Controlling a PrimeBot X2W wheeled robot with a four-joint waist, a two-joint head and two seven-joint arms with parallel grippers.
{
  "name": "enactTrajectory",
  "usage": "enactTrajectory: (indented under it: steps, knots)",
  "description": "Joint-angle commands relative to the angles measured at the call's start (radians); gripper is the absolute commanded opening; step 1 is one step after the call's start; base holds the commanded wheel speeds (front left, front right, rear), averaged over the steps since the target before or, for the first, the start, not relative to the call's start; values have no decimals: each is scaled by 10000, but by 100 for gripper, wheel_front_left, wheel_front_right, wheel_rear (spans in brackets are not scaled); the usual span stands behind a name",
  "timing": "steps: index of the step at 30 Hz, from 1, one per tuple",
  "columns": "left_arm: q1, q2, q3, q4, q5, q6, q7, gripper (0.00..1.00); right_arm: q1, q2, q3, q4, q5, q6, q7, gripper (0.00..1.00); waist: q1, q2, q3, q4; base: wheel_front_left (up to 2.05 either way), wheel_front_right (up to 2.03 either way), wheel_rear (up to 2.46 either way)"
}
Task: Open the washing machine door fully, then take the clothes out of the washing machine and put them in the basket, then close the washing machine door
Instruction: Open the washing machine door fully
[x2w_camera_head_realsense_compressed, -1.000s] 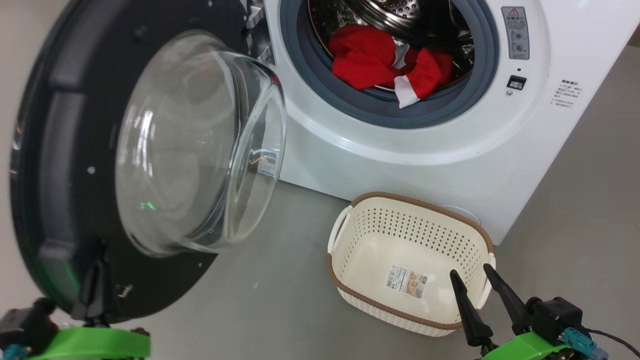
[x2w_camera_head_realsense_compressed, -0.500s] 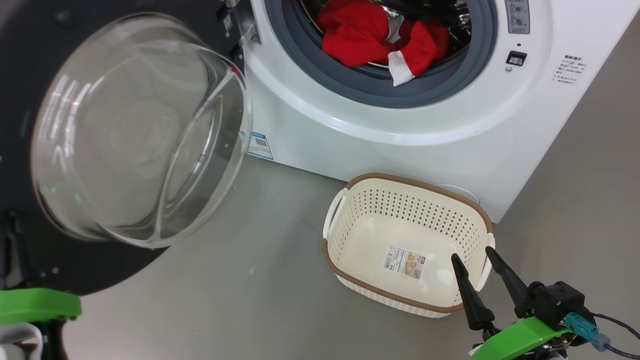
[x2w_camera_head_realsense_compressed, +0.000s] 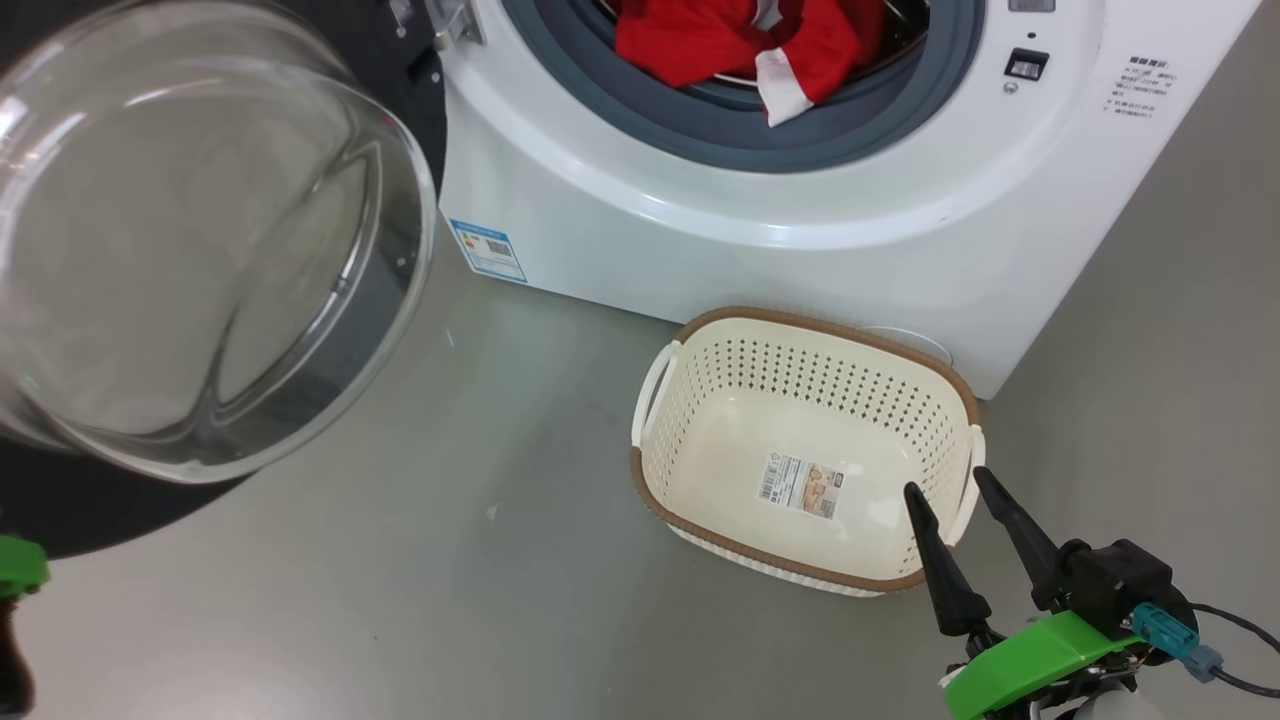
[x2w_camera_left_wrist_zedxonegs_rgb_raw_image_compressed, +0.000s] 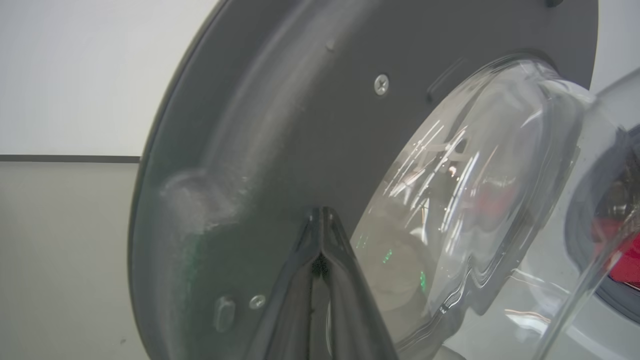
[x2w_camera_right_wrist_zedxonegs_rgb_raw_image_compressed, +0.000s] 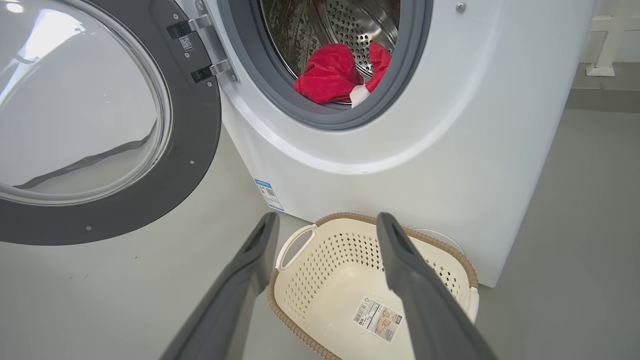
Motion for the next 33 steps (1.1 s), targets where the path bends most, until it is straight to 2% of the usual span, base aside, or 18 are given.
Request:
enactTrajectory:
  steps: [1, 13, 20, 27, 30, 33]
  knots:
    - [-346, 727, 367, -24, 20, 20, -48, 0, -300, -57, 210, -264, -153, 63, -91, 100, 0, 0, 97, -47, 0, 0, 0]
    - [-530, 913, 246, 504, -125, 18, -48, 0, -379, -26, 177, -241, -204, 63, -92, 100, 0, 0, 100, -58, 0, 0, 0]
    - [-40, 730, -132, 340, -279, 18, -48, 0, -291, -7, 182, -186, -135, 63, -92, 100, 0, 0, -194, -38, 0, 0, 0]
    - [874, 298, -796, -261, -570, 18, -48, 0, -116, 21, 207, -159, -28, 63, -92, 100, 0, 0, -577, -25, 0, 0, 0]
    - [1327, 109, -1160, -689, -668, 18, -48, 19, -57, 30, 212, -161, 10, 63, -92, 100, 0, 0, -703, -32, 0, 0, 0]
    - [1819, -48, -1504, -1138, -796, 18, -48, 49, 12, 46, 211, -182, 55, 63, -92, 100, 0, 0, -861, -88, 0, 0, 0]
